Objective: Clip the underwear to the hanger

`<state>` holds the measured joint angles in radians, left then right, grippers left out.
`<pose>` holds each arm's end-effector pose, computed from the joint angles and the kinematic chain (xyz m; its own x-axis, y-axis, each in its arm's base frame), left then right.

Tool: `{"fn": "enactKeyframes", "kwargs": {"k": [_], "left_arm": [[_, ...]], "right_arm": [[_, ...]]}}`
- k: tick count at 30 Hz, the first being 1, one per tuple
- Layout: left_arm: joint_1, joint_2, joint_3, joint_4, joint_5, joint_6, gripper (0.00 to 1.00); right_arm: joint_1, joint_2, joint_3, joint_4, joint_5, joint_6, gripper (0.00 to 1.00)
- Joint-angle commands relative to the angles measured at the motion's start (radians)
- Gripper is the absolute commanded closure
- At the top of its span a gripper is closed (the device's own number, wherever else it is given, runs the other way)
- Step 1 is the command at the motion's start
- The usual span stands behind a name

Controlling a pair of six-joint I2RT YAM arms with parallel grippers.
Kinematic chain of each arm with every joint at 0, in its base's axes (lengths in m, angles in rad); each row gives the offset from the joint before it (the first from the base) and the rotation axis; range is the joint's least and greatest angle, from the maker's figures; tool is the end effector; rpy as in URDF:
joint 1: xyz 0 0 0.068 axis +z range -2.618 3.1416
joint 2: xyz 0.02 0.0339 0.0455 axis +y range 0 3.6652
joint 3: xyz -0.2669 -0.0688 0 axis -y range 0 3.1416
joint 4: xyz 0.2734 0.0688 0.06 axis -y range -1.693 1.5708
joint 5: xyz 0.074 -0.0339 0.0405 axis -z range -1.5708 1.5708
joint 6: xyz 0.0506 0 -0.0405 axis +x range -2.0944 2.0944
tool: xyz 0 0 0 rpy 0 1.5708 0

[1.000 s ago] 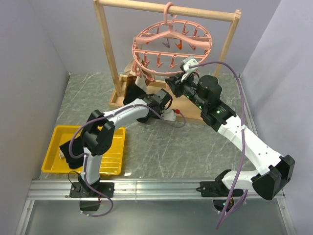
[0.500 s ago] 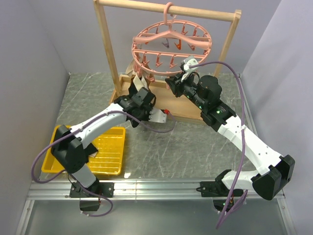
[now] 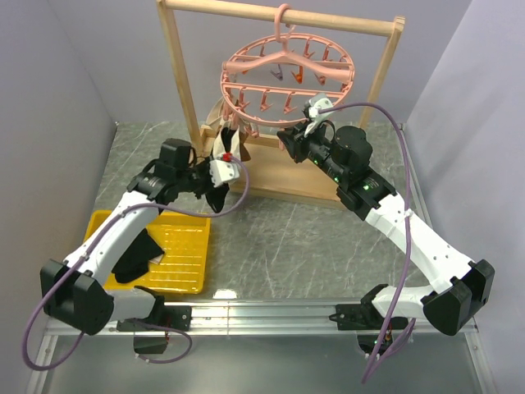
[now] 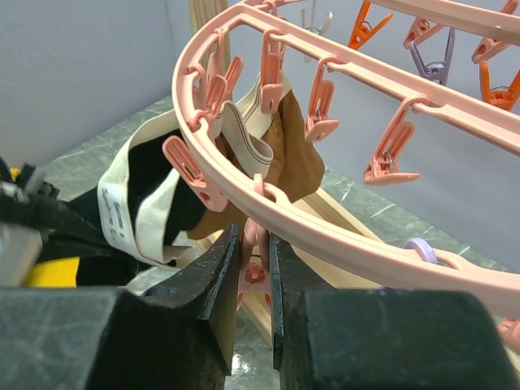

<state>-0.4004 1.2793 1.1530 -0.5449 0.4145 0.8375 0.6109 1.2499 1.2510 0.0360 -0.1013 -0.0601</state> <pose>0.2833 -0.1421 0.3194 0.0975 0.6972 -0.7102 0.8587 0.3018 0.4142 0.2702 0.1954 0.4317 0.0696 -0.0242 -0.9973 -0.6504 0.7569 -0.0638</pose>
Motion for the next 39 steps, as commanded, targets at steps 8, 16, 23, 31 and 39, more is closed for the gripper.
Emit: {"fn": "enactKeyframes", "kwargs": {"k": [8,16,23,31,39], "left_arm": [[0.215,-0.097,-0.174,0.586,0.314,-0.581,1.00],[0.227,-0.017,-0.237,0.743,0.285,-0.699,1.00],[0.225,0.066,-0.219,0.826,0.210,-0.768,0.62],[0.222,0.114,-0.207,0.915,0.208,-0.905,0.31],[0.210,0.158,-0.179,0.962,0.126,-1.055,0.30]], "right_arm": [[-0.002,0.006,0.004,0.018,-0.081,0.023,1.00],[-0.002,0.005,0.005,0.018,-0.092,0.025,1.00],[-0.002,0.011,0.004,0.022,-0.100,0.025,1.00],[-0.003,0.017,0.002,0.028,-0.103,0.026,1.00],[-0.002,0.026,0.002,0.035,-0.101,0.029,1.00]]}}
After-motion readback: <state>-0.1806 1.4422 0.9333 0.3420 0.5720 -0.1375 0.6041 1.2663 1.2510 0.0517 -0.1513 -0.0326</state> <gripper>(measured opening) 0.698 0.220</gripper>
